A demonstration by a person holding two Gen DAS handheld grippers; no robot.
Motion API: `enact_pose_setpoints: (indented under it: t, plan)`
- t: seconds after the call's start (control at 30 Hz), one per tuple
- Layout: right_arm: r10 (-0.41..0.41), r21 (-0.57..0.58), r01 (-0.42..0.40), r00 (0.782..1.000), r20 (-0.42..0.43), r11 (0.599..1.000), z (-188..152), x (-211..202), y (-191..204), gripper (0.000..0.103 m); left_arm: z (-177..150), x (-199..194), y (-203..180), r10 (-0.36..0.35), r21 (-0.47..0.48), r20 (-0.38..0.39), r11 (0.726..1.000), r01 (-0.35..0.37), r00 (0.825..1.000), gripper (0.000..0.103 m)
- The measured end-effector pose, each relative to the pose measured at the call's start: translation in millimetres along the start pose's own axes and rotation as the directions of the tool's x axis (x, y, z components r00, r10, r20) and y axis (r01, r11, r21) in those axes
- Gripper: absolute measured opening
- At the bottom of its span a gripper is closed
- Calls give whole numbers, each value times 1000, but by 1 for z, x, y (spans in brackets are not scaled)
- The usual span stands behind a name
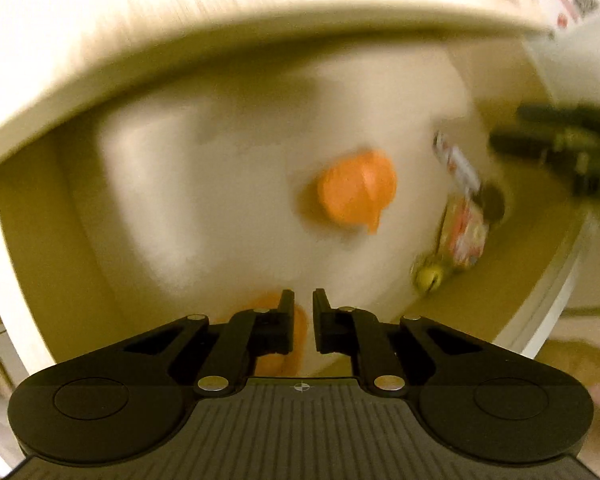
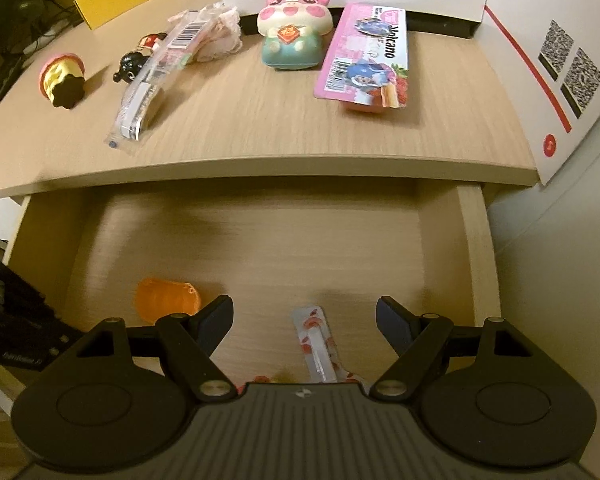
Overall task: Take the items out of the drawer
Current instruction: 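Grasp the large orange pumpkin toy with the right tool while the left grasps the small orange toy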
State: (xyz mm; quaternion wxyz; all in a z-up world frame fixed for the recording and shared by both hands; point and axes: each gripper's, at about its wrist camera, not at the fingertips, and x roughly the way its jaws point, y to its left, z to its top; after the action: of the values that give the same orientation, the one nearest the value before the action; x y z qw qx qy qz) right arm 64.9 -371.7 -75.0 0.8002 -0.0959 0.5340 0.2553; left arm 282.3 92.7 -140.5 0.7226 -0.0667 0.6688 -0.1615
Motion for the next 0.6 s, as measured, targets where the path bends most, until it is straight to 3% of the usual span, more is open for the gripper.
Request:
enact_pose_setpoints:
  t: [0.2,0.33,0.6]
  plan:
    - [78,-161,-86,995,-57,983,0,11,36,79,4,-29,4,-43,-28,132,999,47,990,12]
    - [115,-243,-138,988,-106,960,4,23,60,80,-3,-47,5,-12,-19,170,1000,15,985,12]
    - [77,-336,-134,981,-179,932,21,52,99,84,-24,-52,-1,21,23,205,999,-26,979,17]
